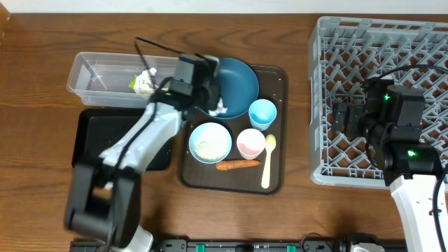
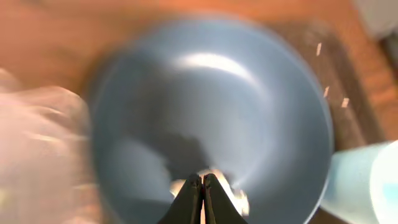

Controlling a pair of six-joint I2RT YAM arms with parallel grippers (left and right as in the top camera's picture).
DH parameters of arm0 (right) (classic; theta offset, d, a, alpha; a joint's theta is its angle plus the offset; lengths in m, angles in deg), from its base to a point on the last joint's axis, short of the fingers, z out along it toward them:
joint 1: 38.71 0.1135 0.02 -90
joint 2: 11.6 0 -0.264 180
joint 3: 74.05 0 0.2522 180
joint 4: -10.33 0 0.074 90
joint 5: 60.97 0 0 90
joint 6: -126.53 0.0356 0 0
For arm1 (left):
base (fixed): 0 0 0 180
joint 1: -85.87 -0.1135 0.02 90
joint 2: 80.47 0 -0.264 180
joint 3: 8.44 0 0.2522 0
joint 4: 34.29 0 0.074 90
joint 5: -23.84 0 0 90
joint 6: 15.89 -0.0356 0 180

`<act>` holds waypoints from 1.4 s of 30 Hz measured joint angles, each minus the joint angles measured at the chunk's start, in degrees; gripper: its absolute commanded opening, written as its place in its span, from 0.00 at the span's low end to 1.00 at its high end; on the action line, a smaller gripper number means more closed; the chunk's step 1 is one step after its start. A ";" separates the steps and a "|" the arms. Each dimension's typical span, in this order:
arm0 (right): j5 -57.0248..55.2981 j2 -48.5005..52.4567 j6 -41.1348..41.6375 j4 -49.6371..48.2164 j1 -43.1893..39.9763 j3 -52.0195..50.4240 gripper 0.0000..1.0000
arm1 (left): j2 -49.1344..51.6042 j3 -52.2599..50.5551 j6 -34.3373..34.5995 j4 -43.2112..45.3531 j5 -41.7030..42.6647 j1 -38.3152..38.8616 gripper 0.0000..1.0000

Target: Sort waste into correct bins and load items into the dishwasher rack

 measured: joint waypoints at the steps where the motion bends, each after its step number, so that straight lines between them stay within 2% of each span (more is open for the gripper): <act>1: 0.00 0.00 0.00 0.00 0.00 0.00 0.99 | -1.51 0.04 0.00 -0.04 -0.46 -0.50 0.06; 8: 0.00 0.00 0.00 0.00 0.00 0.00 0.99 | -9.84 1.09 0.00 0.35 -2.21 -8.04 0.06; 15: -0.02 0.00 0.00 0.00 0.00 0.00 0.99 | -9.79 1.16 0.00 0.50 -2.82 -17.03 0.06; 19: -0.02 0.00 0.00 0.00 0.00 0.00 0.99 | -9.51 1.16 0.44 0.07 -2.93 -19.71 0.07; 22: 0.00 0.00 0.00 0.00 0.00 0.00 0.99 | -9.46 1.16 0.61 -2.25 -2.40 -20.02 0.17; 24: -0.02 0.00 0.00 0.00 0.00 0.00 0.99 | -9.46 1.18 0.68 -5.16 -1.11 -19.87 0.32; 28: -0.02 0.00 0.00 0.00 0.00 0.00 0.99 | -9.46 1.20 1.95 -13.53 1.18 -19.43 0.33; 34: -0.02 0.00 0.00 0.00 0.00 0.00 0.99 | -9.38 1.20 2.73 -23.69 2.40 -19.26 0.45; 42: -0.02 0.50 0.00 0.00 0.00 0.00 0.99 | -9.38 1.20 1.07 -26.71 4.55 -19.26 0.60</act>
